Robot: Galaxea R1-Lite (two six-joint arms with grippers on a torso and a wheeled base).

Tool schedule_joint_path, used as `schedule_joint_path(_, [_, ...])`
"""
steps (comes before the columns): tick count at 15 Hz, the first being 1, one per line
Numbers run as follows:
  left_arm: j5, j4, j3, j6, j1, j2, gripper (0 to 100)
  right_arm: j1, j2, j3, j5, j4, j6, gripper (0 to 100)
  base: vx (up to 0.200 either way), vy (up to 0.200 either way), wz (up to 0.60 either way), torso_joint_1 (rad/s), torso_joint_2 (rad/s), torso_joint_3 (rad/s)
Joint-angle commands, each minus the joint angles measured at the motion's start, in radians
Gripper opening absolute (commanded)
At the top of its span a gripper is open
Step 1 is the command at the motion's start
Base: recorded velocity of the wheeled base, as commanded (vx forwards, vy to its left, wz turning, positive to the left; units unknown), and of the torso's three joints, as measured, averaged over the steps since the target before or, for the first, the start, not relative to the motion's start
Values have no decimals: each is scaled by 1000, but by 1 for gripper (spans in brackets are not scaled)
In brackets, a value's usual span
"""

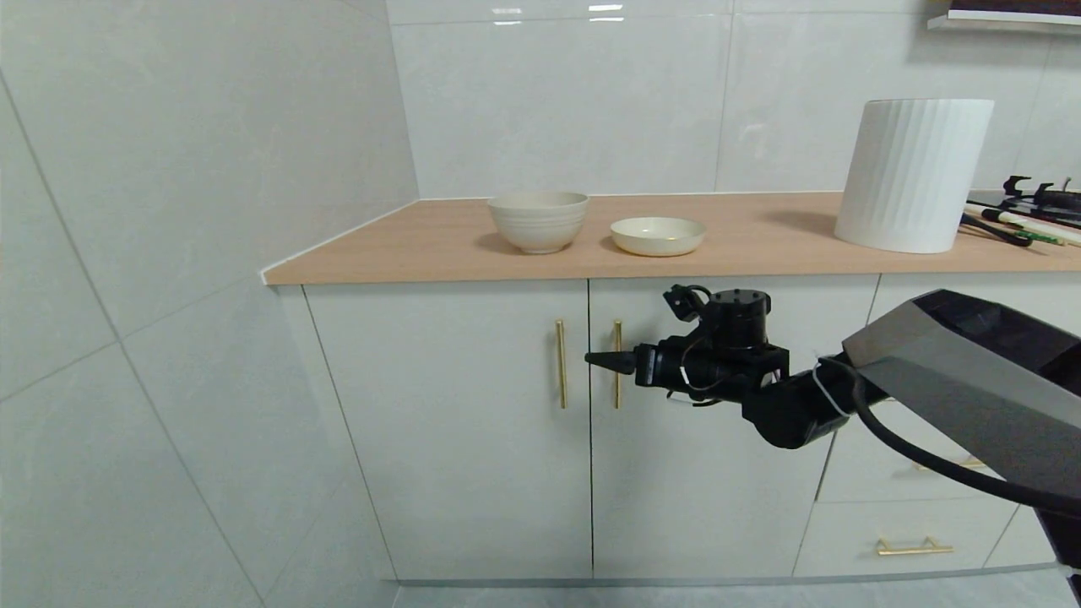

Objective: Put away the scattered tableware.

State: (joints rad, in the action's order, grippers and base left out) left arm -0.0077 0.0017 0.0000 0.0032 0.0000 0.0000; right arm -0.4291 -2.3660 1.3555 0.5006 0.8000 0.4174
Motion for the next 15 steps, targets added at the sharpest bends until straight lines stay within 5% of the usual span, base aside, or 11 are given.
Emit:
schedule_joint_path(1, [0, 0, 0, 0, 0, 0, 100, -3, -9, 4, 1, 1, 1, 100, 0, 0, 0, 0, 0, 0])
schedule_joint_path(15, [0, 0, 0, 0, 0, 0, 100, -42, -24, -7, 3, 33, 52, 100, 0, 0, 0, 0, 0, 0])
